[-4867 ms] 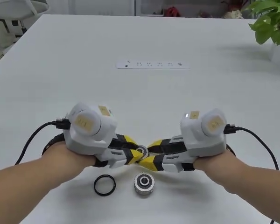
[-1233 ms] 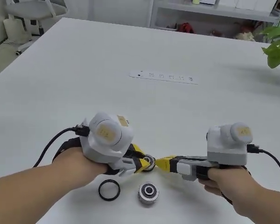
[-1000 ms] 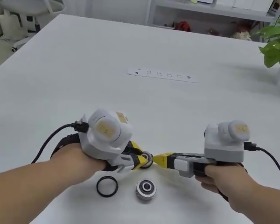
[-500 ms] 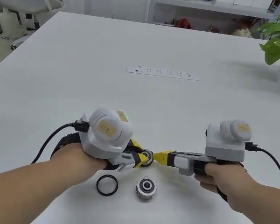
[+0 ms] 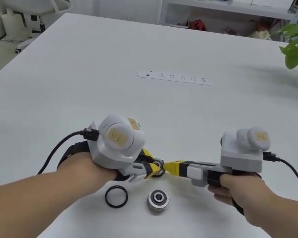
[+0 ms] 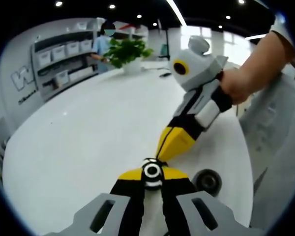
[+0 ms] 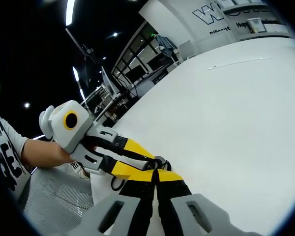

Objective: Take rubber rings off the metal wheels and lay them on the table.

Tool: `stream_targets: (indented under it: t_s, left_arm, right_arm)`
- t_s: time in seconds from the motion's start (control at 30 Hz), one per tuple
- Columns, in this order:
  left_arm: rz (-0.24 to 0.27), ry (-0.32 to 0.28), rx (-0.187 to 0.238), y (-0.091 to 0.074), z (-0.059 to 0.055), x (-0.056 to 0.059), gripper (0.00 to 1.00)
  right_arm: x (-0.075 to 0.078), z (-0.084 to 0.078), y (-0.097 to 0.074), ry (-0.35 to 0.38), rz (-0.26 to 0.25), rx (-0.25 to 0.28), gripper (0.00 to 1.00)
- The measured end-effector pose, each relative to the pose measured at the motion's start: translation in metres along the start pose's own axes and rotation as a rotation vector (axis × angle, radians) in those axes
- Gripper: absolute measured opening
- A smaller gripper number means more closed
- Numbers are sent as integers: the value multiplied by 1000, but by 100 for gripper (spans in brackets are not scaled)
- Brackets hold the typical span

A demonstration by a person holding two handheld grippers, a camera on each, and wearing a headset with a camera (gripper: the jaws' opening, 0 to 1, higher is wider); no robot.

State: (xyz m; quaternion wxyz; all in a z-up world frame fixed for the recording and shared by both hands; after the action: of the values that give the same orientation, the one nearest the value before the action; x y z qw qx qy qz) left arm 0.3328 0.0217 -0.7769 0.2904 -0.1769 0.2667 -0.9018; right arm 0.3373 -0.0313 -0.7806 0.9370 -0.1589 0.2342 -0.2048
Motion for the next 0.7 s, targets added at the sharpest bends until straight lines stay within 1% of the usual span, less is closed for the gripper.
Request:
stream_targets:
  t_s: [0.27,0.43,0.47,0.5,0.53,0.57,0.6,0.7]
  left_arm:
    - [-5,3,-6,0,0,0,12]
    - [-5,2,-7,0,0,0,12]
    - [-4,2,-7,0,0,0,12]
    - [-4,2,-7,0,0,0,12]
    - [-3,3,-6,0,0,0,12]
    - [-2,2,-7,0,0,0,12]
    - [-2,1,-7,0,0,-1,12]
    - [1,1,-6,0,0,0,12]
  right_arm:
    - [-2,2,0,-9,10,1,0]
    - [-6,5,3,-26,25,4,0]
    - [-8,8,3,-28,42,17,0]
    - [-11,9,4,-24,55,18,0]
    - [-16,9,5,-44,74,16,0]
    - [-18,10,5,-54,61,15,0]
    - [-17,11,5,-48,63,18,0]
    - [-11,10,1,-43,48,23,0]
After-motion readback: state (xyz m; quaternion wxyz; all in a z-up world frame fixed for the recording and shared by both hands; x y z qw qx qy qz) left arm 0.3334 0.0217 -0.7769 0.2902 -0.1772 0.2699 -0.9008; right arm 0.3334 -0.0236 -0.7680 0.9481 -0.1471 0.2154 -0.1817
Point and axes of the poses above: the centre of the closed fingertips' face, and the gripper's own axes: y roughly forward along the fingers, x roughly to its right, z roughly out of its top, the point moved 3 cm from there along -y, roughly backward along the fingers, and after that the axes turned 15 degrees about -y, right-handed, at the moved point
